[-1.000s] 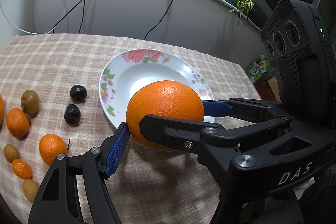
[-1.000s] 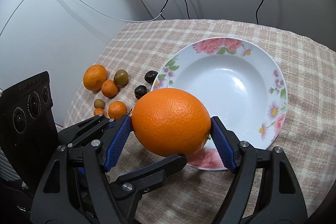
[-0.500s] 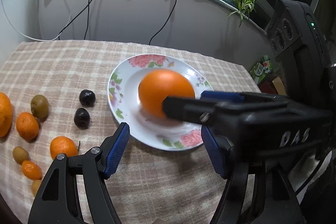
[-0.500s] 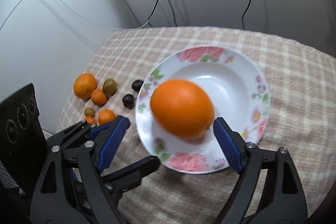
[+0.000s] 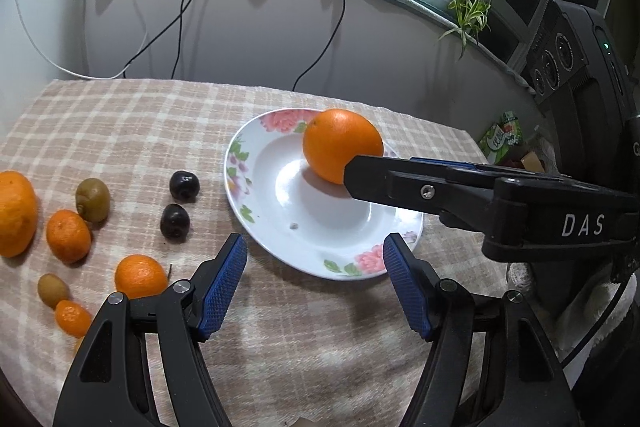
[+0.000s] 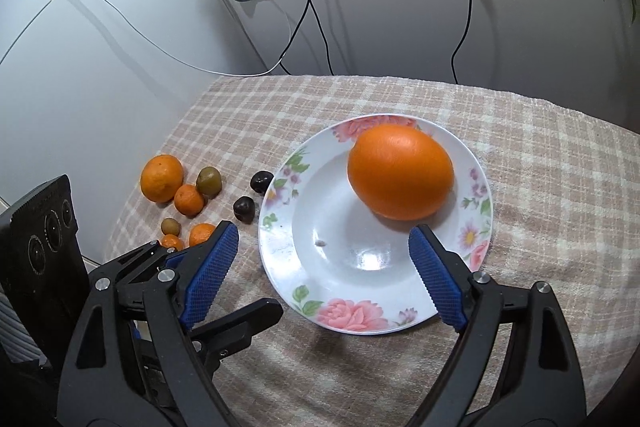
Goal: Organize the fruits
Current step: 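Lower the orange onto the plate and open the right gripper, then move the right tool back to the second large orange, then close the right gripper around the second large orange and lift it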
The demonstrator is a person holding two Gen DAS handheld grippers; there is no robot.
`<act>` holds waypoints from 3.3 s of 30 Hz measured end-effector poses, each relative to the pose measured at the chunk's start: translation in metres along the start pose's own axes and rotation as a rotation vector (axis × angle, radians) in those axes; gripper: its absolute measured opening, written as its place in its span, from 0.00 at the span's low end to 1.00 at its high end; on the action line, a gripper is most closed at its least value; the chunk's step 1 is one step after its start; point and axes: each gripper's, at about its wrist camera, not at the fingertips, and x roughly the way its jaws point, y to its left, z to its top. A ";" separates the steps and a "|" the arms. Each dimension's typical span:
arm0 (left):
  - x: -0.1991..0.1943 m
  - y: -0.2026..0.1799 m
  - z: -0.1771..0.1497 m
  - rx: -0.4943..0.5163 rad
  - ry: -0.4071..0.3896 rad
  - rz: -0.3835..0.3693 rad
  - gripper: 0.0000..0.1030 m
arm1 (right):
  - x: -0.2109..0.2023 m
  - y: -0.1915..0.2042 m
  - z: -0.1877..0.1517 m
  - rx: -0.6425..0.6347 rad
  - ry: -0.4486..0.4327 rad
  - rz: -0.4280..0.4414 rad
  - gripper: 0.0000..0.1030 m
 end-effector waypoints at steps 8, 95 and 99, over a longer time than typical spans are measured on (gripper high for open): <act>-0.008 0.008 -0.002 -0.015 -0.016 0.013 0.69 | 0.001 0.008 0.001 -0.013 -0.003 0.005 0.87; -0.059 0.229 -0.013 -0.378 -0.091 0.202 0.68 | 0.196 0.233 0.046 -0.326 0.286 0.265 0.87; -0.058 0.230 -0.013 -0.378 -0.091 0.200 0.68 | 0.202 0.233 0.044 -0.324 0.296 0.267 0.87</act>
